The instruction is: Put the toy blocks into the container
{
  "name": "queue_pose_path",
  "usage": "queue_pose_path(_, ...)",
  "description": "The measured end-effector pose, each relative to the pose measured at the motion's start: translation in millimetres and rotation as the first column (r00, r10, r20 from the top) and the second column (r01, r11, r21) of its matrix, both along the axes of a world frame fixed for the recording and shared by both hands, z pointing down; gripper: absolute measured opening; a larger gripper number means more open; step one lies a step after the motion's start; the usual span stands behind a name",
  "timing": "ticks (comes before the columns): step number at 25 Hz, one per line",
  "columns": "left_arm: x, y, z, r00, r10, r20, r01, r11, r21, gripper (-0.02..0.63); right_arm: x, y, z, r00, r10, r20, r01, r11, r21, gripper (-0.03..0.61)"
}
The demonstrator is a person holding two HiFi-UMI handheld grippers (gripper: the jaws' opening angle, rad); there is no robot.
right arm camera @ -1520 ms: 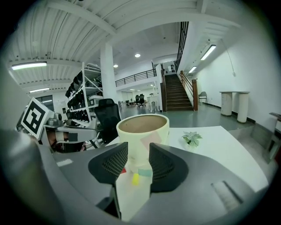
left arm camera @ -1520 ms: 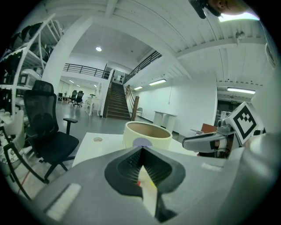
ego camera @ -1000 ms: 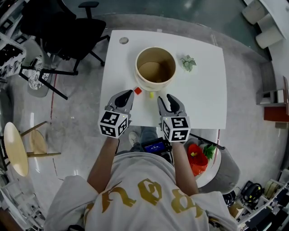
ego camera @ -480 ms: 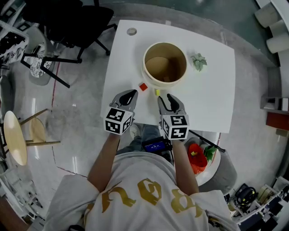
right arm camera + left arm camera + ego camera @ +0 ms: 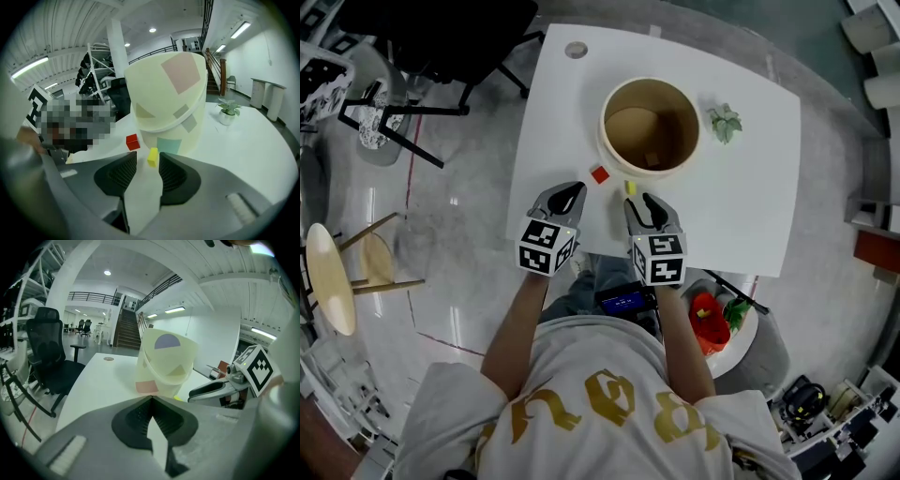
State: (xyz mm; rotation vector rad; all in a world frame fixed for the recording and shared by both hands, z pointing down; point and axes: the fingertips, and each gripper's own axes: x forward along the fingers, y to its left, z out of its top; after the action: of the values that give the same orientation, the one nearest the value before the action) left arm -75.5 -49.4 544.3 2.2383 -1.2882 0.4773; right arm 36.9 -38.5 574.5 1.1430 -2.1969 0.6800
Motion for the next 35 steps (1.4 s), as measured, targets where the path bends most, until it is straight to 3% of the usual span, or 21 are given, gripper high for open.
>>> queue_pose_path(14, -8.0, -3.7, 22.5, 1.0, -0.019, -0.003, 0.019, 0.998, -0.053, 0.0, -8.9, -5.5, 30.1, 0.998, -0.032, -0.048, 0.028, 0.997, -0.066, 0.164)
queue_pose_path(19, -10.5, -10.4, 23.3, 1.0, -0.027, -0.012, 0.026, 0.998, -0.054, 0.0, -10.9, -10.1, 31.1, 0.997, -0.032, -0.064, 0.028, 0.998, -0.063, 0.152)
queue_pose_path(24, -9.1, -18.1, 21.3, 1.0, -0.026, -0.016, 0.025, 0.999, -0.047, 0.0, -5.7, -14.3, 32.6, 0.996, -0.027, -0.09, 0.022, 0.998, -0.054, 0.097)
queue_pose_path(35, -7.7, -23.8, 19.1, 1.0, -0.023, -0.016, 0.022, 0.999, -0.037, 0.0, 3.6, -15.5, 29.9, 0.997, -0.015, -0.077, 0.012, 0.999, -0.044, 0.091)
